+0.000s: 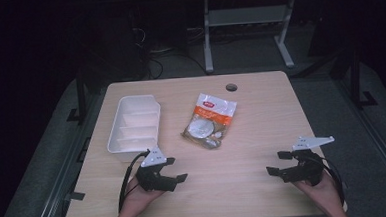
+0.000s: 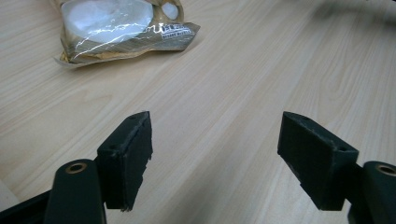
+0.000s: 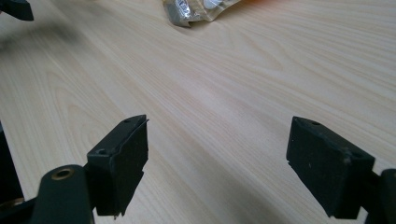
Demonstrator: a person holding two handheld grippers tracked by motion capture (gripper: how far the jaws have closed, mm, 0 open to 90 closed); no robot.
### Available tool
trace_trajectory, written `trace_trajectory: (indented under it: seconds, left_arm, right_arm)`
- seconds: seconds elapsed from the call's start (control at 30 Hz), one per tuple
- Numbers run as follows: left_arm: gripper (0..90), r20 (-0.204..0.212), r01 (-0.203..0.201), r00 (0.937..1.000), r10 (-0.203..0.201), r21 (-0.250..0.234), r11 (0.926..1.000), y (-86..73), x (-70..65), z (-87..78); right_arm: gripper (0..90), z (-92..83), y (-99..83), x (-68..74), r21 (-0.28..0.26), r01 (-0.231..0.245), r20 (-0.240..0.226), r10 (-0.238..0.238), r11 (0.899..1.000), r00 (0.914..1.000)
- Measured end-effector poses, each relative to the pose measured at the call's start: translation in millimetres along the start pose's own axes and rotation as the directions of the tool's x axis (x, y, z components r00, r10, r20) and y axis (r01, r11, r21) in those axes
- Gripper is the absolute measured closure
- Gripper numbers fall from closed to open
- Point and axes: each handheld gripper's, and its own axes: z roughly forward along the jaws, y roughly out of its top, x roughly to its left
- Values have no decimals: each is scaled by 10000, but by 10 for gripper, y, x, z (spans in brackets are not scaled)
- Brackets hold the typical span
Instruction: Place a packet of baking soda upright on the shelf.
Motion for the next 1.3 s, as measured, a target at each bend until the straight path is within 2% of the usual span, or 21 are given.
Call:
trace_trajectory:
  seconds: [0.1, 0.33, 0.47, 0.63, 0.77, 0.9, 0.93, 1.17, 1.3]
  left_arm:
    - [303, -129, -27, 9999, 28, 73, 10000, 5, 7, 4]
    - [379, 21, 74, 10000, -74, 39, 10000, 76, 9, 77]
    - [425, 156, 117, 9998, -117, -5, 9999, 160, 12, 126]
    - [451, 68, -92, 9999, 92, 91, 9999, 247, -8, 178]
    - [493, 99, 129, 9999, -130, 101, 9999, 353, 51, 248]
    - [538, 67, 105, 9999, -106, 76, 9999, 446, 71, 295]
    - [607, 138, 119, 9998, -120, 108, 9999, 490, 82, 318]
    - [699, 90, 272, 9996, -275, 337, 9991, 723, 182, 474]
    - [760, -42, 302, 9995, -301, 438, 9986, 832, 271, 537]
  right_arm:
    - [198, -2, -3, -1, -20, -17, -22, 17, 10000, 10000]
    - [187, 14, 42, -12, -75, -154, -184, 153, 9999, 9997]
    - [187, 22, 118, -21, -184, -113, -185, 109, 9998, 9998]
    - [183, 52, 213, -64, -262, -156, -154, 152, 9995, 9998]
    - [177, 101, 288, -92, -89, -233, -109, 232, 9997, 9997]
    - [176, 100, 349, -107, -125, -275, -115, 273, 9995, 9996]
    - [175, 96, 414, -127, -150, -303, -66, 302, 9994, 9995]
    - [165, 105, 620, -182, -274, -366, -27, 366, 9990, 9993]
    - [153, 142, 864, -213, -113, -221, -29, 221, 9997, 9998]
